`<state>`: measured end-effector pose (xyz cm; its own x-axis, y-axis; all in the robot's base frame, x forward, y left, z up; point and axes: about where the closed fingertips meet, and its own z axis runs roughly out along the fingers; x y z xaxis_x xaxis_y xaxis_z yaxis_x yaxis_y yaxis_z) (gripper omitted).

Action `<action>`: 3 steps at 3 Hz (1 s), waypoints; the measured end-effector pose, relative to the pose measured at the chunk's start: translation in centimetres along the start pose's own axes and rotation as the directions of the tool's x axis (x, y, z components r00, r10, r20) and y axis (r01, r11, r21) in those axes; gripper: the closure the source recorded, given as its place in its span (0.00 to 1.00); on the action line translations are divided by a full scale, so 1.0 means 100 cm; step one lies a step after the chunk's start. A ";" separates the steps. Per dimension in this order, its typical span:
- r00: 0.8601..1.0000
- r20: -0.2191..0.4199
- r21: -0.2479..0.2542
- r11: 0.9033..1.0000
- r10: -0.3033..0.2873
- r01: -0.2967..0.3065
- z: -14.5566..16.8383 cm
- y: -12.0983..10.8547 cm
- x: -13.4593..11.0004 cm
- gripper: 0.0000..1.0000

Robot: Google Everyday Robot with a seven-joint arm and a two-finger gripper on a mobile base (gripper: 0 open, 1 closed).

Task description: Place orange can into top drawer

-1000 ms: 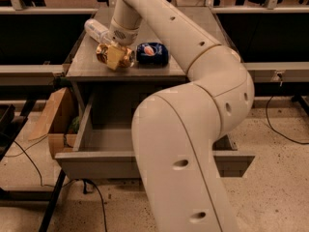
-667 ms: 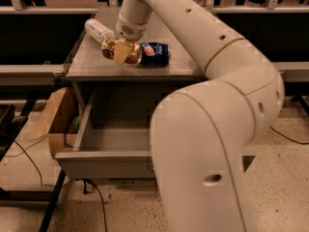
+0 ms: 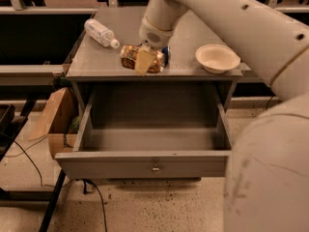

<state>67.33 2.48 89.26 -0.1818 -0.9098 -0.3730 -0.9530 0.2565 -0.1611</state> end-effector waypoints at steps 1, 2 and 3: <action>0.998 -0.013 -0.043 0.997 0.065 -0.065 0.022 0.029 0.051 1.00; 0.992 0.007 -0.058 0.990 0.127 -0.127 0.059 0.042 0.075 1.00; 0.992 0.043 -0.087 0.989 0.121 -0.117 0.104 0.057 0.087 1.00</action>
Offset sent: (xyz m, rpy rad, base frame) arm -0.0454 -0.0470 -0.1394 0.1058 0.1111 -0.1591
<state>62.84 -0.59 75.55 -0.2849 -0.8574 -0.4286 -0.9428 0.3315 -0.0364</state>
